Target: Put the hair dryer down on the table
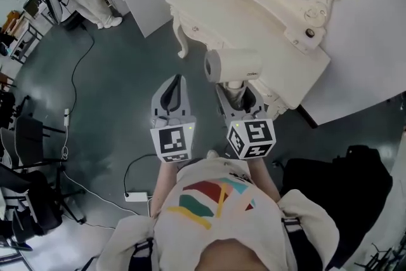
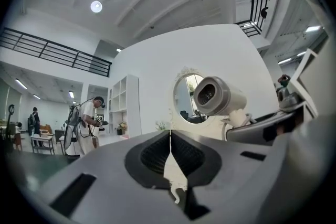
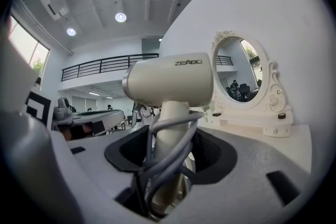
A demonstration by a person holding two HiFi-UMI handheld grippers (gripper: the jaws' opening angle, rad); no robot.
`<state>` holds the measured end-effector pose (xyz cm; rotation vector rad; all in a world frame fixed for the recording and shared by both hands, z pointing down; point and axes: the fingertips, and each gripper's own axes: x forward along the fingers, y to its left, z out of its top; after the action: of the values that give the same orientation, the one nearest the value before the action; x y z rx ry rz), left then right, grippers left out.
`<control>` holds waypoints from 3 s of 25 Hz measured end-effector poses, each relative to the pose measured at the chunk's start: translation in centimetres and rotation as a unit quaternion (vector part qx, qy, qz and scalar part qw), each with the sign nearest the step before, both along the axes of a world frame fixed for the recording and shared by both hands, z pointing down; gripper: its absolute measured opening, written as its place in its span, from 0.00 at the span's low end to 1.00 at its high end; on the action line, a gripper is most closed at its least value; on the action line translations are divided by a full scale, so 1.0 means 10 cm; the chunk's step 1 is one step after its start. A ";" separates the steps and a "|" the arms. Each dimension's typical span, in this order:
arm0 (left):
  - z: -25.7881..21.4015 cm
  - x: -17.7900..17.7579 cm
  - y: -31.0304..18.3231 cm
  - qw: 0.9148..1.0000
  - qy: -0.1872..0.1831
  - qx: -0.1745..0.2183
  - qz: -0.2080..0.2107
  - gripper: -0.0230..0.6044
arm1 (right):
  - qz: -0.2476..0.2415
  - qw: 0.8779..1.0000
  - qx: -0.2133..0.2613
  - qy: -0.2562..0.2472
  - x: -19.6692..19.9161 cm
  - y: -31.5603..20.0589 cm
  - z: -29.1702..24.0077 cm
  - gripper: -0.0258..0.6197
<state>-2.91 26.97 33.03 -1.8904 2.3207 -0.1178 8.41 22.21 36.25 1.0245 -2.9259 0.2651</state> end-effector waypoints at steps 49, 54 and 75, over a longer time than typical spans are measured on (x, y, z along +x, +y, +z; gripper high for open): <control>0.20 -0.44 -1.07 1.000 0.006 -0.023 0.000 0.05 | 0.012 0.999 -0.023 -0.029 -0.13 -0.94 0.16 0.38; 0.29 -0.47 -1.23 1.000 0.014 -0.025 0.010 0.05 | 0.020 0.999 -0.023 -0.023 -0.14 -1.05 0.20 0.38; 0.36 -0.92 -2.06 0.999 0.028 -0.029 0.030 0.05 | 0.033 0.999 -0.033 -0.011 -0.68 -1.90 0.32 0.38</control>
<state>-12.12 6.34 36.62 -2.0144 2.3178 -0.1298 1.62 3.16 39.42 1.1171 -2.8842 0.3759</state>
